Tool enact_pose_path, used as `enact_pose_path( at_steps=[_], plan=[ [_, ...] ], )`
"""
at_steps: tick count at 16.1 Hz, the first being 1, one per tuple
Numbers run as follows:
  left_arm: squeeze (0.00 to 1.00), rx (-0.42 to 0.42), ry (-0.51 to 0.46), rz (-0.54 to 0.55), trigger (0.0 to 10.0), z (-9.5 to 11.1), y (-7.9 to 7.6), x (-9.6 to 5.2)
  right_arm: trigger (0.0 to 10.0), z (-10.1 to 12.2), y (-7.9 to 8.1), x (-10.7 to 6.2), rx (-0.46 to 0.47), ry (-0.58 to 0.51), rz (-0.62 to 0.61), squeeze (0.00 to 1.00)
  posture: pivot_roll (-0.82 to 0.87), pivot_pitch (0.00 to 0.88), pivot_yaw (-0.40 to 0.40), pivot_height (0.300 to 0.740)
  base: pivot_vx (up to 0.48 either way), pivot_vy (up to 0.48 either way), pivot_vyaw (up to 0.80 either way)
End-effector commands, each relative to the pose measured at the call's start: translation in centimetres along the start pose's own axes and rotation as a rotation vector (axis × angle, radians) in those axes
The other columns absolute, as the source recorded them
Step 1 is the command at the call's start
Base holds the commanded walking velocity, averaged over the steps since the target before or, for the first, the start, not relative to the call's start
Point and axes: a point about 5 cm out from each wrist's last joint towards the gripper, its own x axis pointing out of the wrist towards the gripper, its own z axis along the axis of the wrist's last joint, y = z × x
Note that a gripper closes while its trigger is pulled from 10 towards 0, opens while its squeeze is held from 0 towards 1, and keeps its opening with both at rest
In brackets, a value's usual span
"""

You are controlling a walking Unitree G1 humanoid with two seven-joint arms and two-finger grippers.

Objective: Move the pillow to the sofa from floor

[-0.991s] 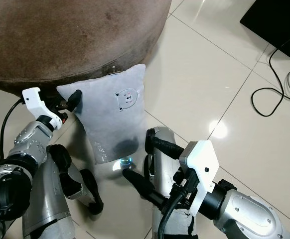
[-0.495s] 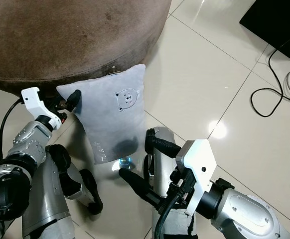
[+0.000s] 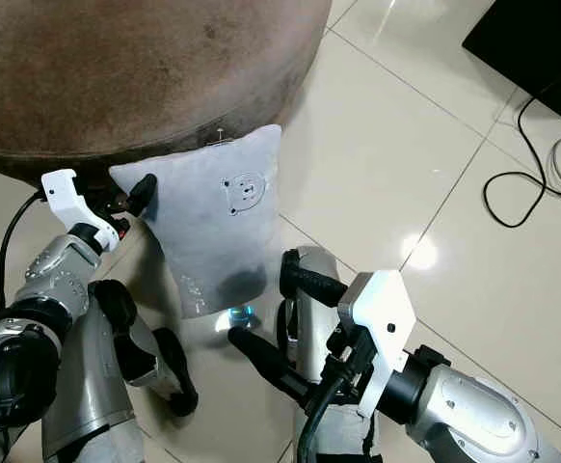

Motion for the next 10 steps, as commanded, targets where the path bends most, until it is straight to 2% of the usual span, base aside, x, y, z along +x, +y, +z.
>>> enact_pose_path(
  at_steps=[1,9,10],
  plan=[
    [0.0,-0.011,0.064,0.02,10.0,-1.6,0.7,-0.9,10.0,-0.5,0.2,-0.1,0.023,0.026,0.003,0.0,-0.39,0.485,-0.088,0.496,0.0,0.0,0.0],
    [0.0,-0.011,0.064,0.02,10.0,-1.6,0.7,-0.9,10.0,-0.5,0.2,-0.1,0.023,0.026,0.003,0.0,-0.39,0.485,-0.088,0.496,0.0,0.0,0.0],
    [0.0,0.136,0.066,0.088,10.0,-1.8,0.9,-1.1,10.0,-0.6,-1.1,0.7,0.02,0.004,-0.042,0.0,-0.35,0.468,-0.083,0.496,0.0,0.0,0.0]
  ],
)
